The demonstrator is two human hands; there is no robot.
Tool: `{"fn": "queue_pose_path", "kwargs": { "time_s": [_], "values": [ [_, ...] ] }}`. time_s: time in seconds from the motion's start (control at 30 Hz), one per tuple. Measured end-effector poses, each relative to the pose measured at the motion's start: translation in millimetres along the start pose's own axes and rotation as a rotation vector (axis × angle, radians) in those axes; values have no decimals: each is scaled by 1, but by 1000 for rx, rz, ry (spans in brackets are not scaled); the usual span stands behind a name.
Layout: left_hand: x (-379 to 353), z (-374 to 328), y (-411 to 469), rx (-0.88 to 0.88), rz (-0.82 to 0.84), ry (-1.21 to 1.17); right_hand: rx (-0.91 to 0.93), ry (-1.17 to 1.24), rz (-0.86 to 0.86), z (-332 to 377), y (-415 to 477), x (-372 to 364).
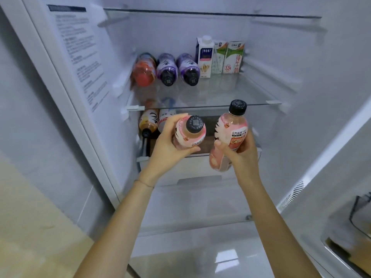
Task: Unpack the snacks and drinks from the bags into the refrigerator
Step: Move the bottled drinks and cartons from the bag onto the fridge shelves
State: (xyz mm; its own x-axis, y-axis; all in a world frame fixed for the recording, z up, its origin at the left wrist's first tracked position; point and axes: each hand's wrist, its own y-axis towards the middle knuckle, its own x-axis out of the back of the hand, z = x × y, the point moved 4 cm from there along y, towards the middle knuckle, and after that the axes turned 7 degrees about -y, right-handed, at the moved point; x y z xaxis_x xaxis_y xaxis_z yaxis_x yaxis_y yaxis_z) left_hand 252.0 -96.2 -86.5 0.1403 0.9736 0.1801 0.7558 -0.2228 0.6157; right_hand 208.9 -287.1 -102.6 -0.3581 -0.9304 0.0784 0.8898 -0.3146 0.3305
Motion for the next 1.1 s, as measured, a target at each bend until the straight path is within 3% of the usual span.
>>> {"fn": "queue_pose_path", "kwargs": {
  "time_s": [0.7,1.1],
  "values": [
    [-14,43,23,67,52,83,-38,-2,24,-27,16,-3],
    [-16,42,23,47,-55,97,-60,-64,56,-34,19,-8]
  ]
}}
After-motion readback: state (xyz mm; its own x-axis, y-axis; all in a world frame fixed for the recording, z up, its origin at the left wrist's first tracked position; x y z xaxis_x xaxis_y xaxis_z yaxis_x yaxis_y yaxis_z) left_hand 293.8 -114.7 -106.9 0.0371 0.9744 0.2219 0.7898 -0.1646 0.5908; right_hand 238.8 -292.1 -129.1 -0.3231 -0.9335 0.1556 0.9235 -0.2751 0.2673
